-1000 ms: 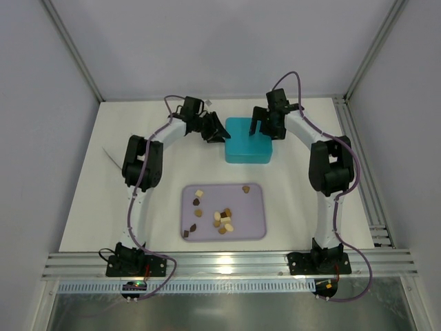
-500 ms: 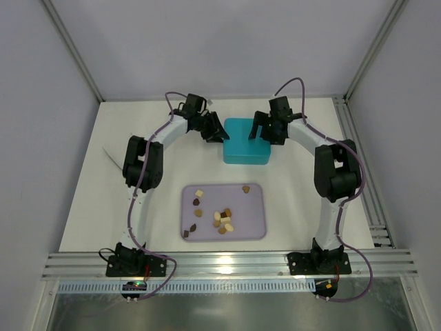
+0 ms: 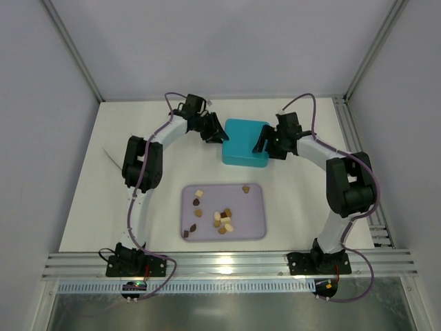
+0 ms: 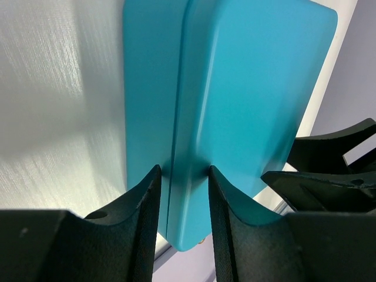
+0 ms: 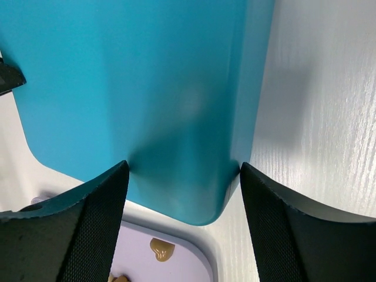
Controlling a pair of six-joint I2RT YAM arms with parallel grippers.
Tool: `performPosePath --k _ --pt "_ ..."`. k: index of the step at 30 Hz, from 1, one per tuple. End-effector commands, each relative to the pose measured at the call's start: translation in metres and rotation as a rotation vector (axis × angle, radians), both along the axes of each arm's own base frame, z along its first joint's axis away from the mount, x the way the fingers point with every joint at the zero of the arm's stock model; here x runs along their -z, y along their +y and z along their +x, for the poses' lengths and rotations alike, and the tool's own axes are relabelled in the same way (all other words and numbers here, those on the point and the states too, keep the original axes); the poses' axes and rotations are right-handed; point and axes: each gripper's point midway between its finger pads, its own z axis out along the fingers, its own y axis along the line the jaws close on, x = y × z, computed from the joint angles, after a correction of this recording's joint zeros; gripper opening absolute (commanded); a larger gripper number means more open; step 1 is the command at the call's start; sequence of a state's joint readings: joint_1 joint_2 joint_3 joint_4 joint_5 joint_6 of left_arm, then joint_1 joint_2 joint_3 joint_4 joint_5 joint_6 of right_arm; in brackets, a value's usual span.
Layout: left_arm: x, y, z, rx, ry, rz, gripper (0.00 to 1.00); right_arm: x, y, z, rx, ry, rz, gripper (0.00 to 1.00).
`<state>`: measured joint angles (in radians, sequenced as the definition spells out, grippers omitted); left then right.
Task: Pack the chocolate
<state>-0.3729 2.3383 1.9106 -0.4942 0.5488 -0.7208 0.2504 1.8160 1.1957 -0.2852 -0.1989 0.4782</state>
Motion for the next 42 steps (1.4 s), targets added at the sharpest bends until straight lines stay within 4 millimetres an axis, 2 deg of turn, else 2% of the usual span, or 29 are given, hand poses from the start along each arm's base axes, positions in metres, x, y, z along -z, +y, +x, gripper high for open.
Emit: performPosePath --k 1,6,9,12,16,17,19,20,22,23,25,26,27,28,29,30,32,35,42 --pt "0.11 0.044 -0.062 0.012 0.255 0.334 0.35 0.051 -0.009 -0.055 -0.021 0.211 -0.051 0.74" --pt "0.112 0.044 -0.064 0.042 0.261 0.34 0.35 0.05 -0.004 -0.061 -0.03 0.214 0.007 0.68" --pt "0.112 0.045 -0.063 0.083 0.257 0.354 0.38 0.039 0.01 -0.066 -0.069 0.192 0.037 0.69" --pt "0.109 0.045 -0.062 0.109 0.25 0.364 0.4 0.031 0.006 -0.062 -0.054 0.168 0.024 0.69" --pt "0.107 0.052 -0.062 0.169 0.238 0.405 0.42 0.011 -0.017 -0.036 0.018 0.119 0.036 0.76" --pt "0.109 0.055 -0.066 0.181 0.249 0.42 0.42 0.0 -0.019 -0.024 0.03 0.092 0.035 0.81" --pt "0.11 0.058 -0.066 0.199 0.248 0.441 0.42 -0.008 -0.031 -0.006 0.068 0.066 0.021 0.85" --pt "0.111 0.06 -0.067 0.213 0.247 0.45 0.42 -0.023 -0.032 0.009 0.078 0.032 0.022 0.86" --pt "0.114 0.064 -0.07 0.223 0.263 0.465 0.42 -0.021 -0.036 0.024 0.098 0.041 0.022 0.87" --pt "0.113 0.065 -0.07 0.234 0.262 0.471 0.42 -0.031 -0.038 0.038 0.112 0.014 0.03 0.87" --pt "0.116 0.068 -0.074 0.245 0.278 0.481 0.42 -0.023 -0.039 0.051 0.132 0.03 0.033 0.88" --pt "0.117 0.069 -0.075 0.248 0.281 0.486 0.42 -0.032 -0.039 0.062 0.139 0.007 0.035 0.88" --pt "0.117 0.07 -0.076 0.254 0.282 0.49 0.42 -0.031 -0.039 0.067 0.149 0.009 0.037 0.88" --pt "0.117 0.07 -0.077 0.258 0.284 0.496 0.42 -0.021 -0.04 0.072 0.158 0.027 0.029 0.88" --pt "0.117 0.071 -0.078 0.261 0.286 0.497 0.42 -0.028 -0.038 0.08 0.162 0.012 0.034 0.88" --pt "0.116 0.073 -0.079 0.267 0.288 0.501 0.42 -0.017 -0.04 0.083 0.173 0.034 0.025 0.87" --pt "0.115 0.074 -0.08 0.273 0.291 0.508 0.42 -0.017 -0.038 0.092 0.178 0.028 0.033 0.86" --pt "0.115 0.076 -0.08 0.281 0.294 0.519 0.42 -0.007 -0.036 0.097 0.18 0.049 0.036 0.79" --pt "0.112 0.077 -0.079 0.297 0.295 0.543 0.42 0.017 -0.039 0.093 0.196 0.103 0.014 0.72"
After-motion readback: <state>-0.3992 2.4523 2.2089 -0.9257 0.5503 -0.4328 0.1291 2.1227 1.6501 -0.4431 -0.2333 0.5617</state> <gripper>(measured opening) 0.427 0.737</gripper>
